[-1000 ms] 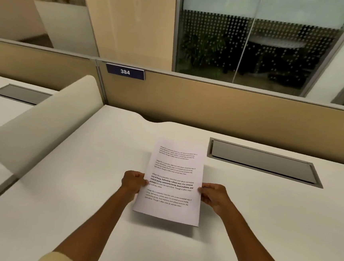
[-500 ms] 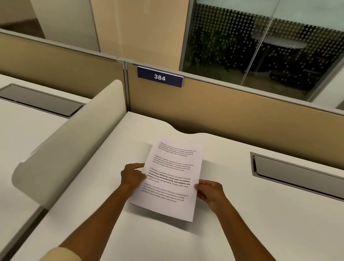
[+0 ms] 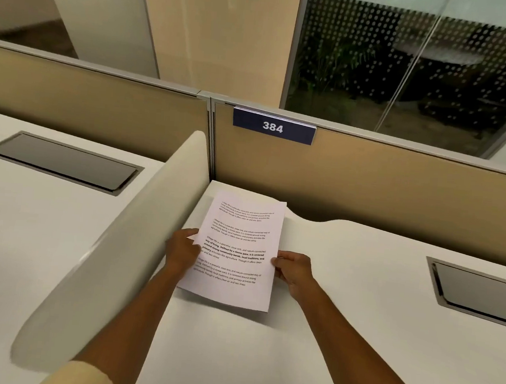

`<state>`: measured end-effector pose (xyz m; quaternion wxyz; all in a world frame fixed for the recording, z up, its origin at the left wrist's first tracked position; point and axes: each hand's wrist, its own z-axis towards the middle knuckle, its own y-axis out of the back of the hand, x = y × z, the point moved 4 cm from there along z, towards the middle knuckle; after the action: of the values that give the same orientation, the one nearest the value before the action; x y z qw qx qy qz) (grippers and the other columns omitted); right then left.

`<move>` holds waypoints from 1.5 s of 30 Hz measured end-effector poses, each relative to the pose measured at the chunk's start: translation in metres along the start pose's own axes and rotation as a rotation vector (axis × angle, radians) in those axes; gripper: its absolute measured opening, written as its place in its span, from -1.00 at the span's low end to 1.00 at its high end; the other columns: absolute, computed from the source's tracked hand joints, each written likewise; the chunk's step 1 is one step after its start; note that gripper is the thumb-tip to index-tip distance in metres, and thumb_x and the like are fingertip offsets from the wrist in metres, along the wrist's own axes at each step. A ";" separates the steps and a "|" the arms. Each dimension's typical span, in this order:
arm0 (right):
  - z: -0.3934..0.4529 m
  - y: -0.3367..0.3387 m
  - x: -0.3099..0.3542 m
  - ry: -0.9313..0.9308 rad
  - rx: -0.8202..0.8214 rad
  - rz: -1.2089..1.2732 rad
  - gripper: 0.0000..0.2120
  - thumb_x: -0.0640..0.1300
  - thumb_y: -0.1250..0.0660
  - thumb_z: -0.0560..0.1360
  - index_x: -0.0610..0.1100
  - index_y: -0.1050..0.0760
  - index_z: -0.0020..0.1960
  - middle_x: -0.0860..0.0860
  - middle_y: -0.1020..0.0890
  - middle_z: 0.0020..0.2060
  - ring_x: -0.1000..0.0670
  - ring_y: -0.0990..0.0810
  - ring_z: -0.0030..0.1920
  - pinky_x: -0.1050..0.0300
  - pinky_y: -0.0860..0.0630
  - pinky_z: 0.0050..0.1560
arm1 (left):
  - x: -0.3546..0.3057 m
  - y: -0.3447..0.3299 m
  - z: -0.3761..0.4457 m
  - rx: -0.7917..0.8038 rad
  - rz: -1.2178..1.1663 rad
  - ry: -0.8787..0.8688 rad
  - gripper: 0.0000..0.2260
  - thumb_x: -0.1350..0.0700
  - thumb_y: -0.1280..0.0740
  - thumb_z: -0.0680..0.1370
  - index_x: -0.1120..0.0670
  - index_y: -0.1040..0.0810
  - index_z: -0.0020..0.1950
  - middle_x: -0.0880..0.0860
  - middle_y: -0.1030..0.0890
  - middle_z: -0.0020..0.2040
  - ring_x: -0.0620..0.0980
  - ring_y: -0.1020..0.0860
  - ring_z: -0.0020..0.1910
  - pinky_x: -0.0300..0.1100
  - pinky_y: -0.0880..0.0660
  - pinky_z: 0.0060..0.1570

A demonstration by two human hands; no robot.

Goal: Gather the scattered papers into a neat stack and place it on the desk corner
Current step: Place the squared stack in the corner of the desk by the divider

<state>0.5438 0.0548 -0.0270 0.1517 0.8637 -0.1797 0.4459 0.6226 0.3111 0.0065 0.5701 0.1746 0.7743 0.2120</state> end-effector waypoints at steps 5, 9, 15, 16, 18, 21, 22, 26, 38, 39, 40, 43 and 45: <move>0.031 -0.037 0.007 0.016 -0.051 -0.020 -0.77 -0.33 -0.41 0.44 -0.20 -0.64 0.08 -0.14 -0.71 0.02 -0.19 -0.68 0.00 -0.14 -0.62 0.11 | 0.003 0.002 0.045 -0.019 0.082 -0.002 -0.68 0.34 -0.31 0.46 0.20 -0.60 0.21 0.23 -0.67 0.00 0.18 -0.60 -0.01 -0.13 -0.49 0.10; 0.046 -0.055 0.009 0.050 -0.134 -0.085 -0.76 -0.28 -0.42 0.44 -0.14 -0.64 0.10 -0.06 -0.70 0.02 -0.13 -0.68 0.00 -0.07 -0.63 0.10 | 0.005 -0.001 0.068 -0.048 0.152 -0.050 -0.69 0.37 -0.25 0.43 0.23 -0.63 0.12 0.23 -0.67 0.05 0.23 -0.60 0.02 -0.05 -0.53 0.07; 0.053 -0.067 0.016 0.170 -0.236 -0.223 -0.82 -0.30 -0.38 0.46 -0.16 -0.65 0.03 -0.07 -0.67 -0.12 -0.02 -0.58 -0.16 0.15 -0.55 -0.03 | -0.002 -0.013 0.076 -0.131 0.304 -0.174 -0.74 0.42 -0.15 0.43 0.29 -0.58 -0.02 0.28 -0.64 -0.04 0.31 -0.57 -0.03 0.08 -0.55 0.00; 0.052 -0.069 0.016 0.193 -0.242 -0.267 -0.87 -0.30 -0.37 0.46 -0.14 -0.64 -0.06 -0.06 -0.64 -0.21 -0.02 -0.55 -0.21 0.18 -0.51 -0.09 | -0.001 -0.016 0.075 -0.148 0.351 -0.199 -0.77 0.43 -0.13 0.42 0.30 -0.55 -0.07 0.29 -0.62 -0.06 0.32 -0.56 -0.05 0.06 -0.52 -0.06; 0.051 -0.074 0.016 0.223 -0.269 -0.346 -0.81 -0.31 -0.33 0.47 -0.12 -0.50 -0.29 0.05 -0.51 -0.40 0.02 -0.47 -0.36 0.24 -0.42 -0.23 | 0.000 -0.020 0.074 -0.168 0.424 -0.245 -0.79 0.46 -0.11 0.40 0.33 -0.52 -0.16 0.31 -0.60 -0.11 0.32 -0.55 -0.10 0.05 -0.45 -0.16; 0.049 -0.078 0.016 0.243 -0.318 -0.425 -0.60 -0.34 -0.30 0.48 -0.05 -0.29 -0.45 0.14 -0.38 -0.48 0.14 -0.35 -0.47 0.38 -0.26 -0.44 | 0.002 -0.024 0.075 -0.154 0.501 -0.277 -0.78 0.47 -0.09 0.40 0.35 -0.52 -0.15 0.32 -0.58 -0.08 0.30 -0.52 -0.09 0.06 -0.45 -0.17; 0.049 -0.079 0.015 0.246 -0.325 -0.438 -0.62 -0.34 -0.30 0.49 -0.07 -0.31 -0.43 0.11 -0.43 -0.44 0.11 -0.38 -0.45 0.40 -0.24 -0.46 | 0.002 -0.025 0.075 -0.145 0.525 -0.284 -0.77 0.46 -0.09 0.41 0.35 -0.53 -0.12 0.32 -0.57 -0.06 0.30 -0.51 -0.06 0.07 -0.45 -0.14; 0.046 -0.082 0.014 0.280 -0.346 -0.505 -0.78 -0.32 -0.30 0.51 -0.15 -0.41 -0.29 -0.07 -0.52 -0.27 -0.02 -0.46 -0.31 0.35 -0.25 -0.44 | 0.000 -0.026 0.076 -0.131 0.589 -0.287 -0.77 0.44 -0.11 0.43 0.34 -0.54 -0.07 0.30 -0.58 -0.02 0.29 -0.51 0.01 0.06 -0.47 -0.09; 0.052 -0.086 0.010 0.295 -0.341 -0.566 -0.67 -0.23 -0.32 0.55 -0.27 -0.51 0.30 -0.17 -0.56 0.15 -0.15 -0.59 0.16 0.09 -0.53 0.16 | 0.001 -0.028 0.085 -0.068 0.621 -0.249 -0.79 0.42 -0.15 0.45 0.32 -0.55 -0.04 0.30 -0.62 0.00 0.31 -0.58 -0.02 0.04 -0.51 -0.03; 0.053 -0.086 0.010 0.298 -0.344 -0.567 -0.66 -0.23 -0.33 0.55 -0.26 -0.50 0.32 -0.16 -0.56 0.17 -0.15 -0.58 0.18 0.07 -0.53 0.19 | 0.002 -0.028 0.085 -0.073 0.616 -0.250 -0.79 0.41 -0.14 0.46 0.32 -0.55 -0.04 0.30 -0.61 0.00 0.32 -0.58 -0.02 0.05 -0.51 -0.03; 0.053 -0.086 0.010 0.303 -0.344 -0.575 -0.67 -0.22 -0.32 0.56 -0.26 -0.51 0.31 -0.16 -0.56 0.16 -0.15 -0.58 0.18 0.05 -0.54 0.20 | 0.003 -0.028 0.085 -0.082 0.607 -0.251 -0.79 0.41 -0.14 0.47 0.32 -0.54 -0.04 0.30 -0.61 0.00 0.33 -0.58 -0.02 0.07 -0.50 -0.04; 0.055 -0.086 0.010 0.312 -0.346 -0.596 -0.72 -0.21 -0.31 0.56 -0.27 -0.55 0.24 -0.17 -0.58 0.11 -0.15 -0.59 0.13 0.01 -0.57 0.17 | 0.006 -0.028 0.084 -0.111 0.582 -0.261 -0.81 0.39 -0.12 0.51 0.33 -0.53 -0.04 0.32 -0.61 0.00 0.35 -0.57 -0.03 0.11 -0.50 -0.04; 0.057 -0.085 0.009 0.311 -0.348 -0.595 -0.73 -0.21 -0.30 0.56 -0.29 -0.55 0.22 -0.18 -0.58 0.10 -0.15 -0.59 0.12 0.01 -0.57 0.16 | 0.007 -0.028 0.084 -0.129 0.564 -0.266 -0.82 0.37 -0.13 0.54 0.33 -0.53 -0.03 0.34 -0.61 0.00 0.37 -0.57 -0.02 0.12 -0.50 -0.04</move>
<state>0.6273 0.1051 -0.0596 0.4443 0.7614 0.0313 0.4710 0.7002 0.3019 -0.0360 0.5949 0.3722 0.5990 0.3858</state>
